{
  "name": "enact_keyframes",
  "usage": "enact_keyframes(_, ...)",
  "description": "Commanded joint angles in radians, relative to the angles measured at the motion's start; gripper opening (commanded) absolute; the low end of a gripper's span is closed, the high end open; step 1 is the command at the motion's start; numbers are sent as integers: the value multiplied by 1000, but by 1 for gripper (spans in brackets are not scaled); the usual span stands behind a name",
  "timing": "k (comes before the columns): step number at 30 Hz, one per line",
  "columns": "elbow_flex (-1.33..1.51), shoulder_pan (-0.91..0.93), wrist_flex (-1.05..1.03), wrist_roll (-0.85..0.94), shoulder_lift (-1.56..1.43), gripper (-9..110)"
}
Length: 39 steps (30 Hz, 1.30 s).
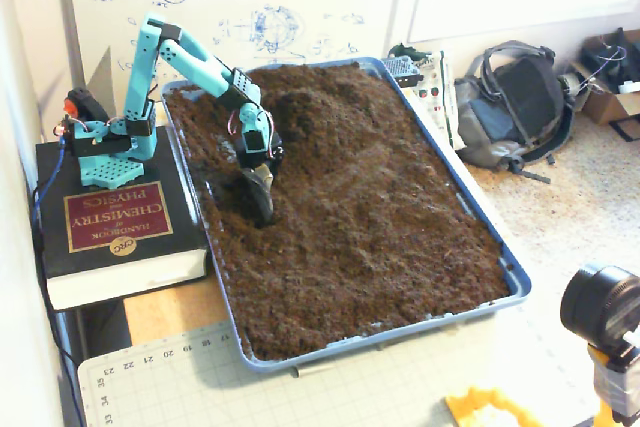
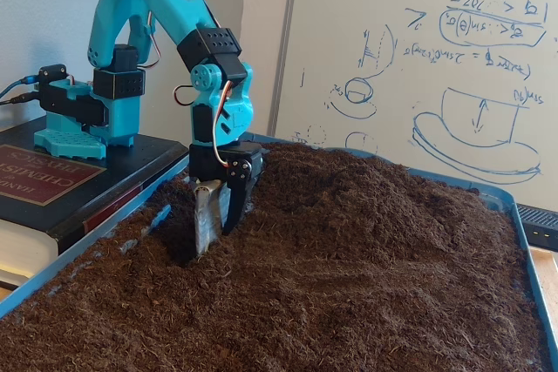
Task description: Build a berm.
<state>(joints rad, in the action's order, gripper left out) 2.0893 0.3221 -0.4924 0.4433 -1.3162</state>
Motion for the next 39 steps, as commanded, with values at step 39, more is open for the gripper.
enact_keyframes(39, -308, -167, 12, -222, -324, 0)
